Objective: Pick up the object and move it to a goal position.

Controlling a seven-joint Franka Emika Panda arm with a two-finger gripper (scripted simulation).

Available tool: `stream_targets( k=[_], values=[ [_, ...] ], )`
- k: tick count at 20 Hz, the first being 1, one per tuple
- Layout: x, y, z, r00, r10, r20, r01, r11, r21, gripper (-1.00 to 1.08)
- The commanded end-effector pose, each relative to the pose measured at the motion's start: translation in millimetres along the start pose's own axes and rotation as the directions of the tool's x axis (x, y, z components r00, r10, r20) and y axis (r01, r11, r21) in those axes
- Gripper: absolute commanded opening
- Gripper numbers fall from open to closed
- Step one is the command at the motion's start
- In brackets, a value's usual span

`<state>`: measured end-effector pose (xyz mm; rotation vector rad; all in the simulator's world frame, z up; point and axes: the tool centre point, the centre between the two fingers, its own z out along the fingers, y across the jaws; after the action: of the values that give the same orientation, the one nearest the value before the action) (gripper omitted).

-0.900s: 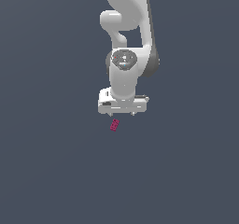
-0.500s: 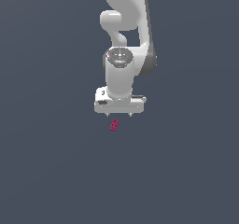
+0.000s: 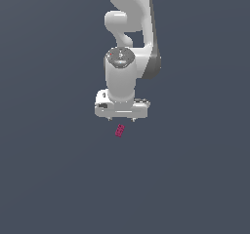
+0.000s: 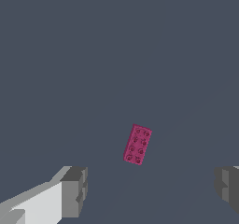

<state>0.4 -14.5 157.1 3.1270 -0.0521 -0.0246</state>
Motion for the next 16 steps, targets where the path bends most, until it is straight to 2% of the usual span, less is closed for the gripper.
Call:
stream_targets(
  k=[1,8,16],
  values=[
    [-1,0,6,1.000,0.015,0.000,-0.015,1.000,0.002,1.00],
    [-7,3,38,0.993,0.119,-0.004,-0.119,0.993,0.010,1.00],
    [-20,9,83,0.964,0.266,-0.009,-0.265,0.964,0.018,1.00]
  ],
)
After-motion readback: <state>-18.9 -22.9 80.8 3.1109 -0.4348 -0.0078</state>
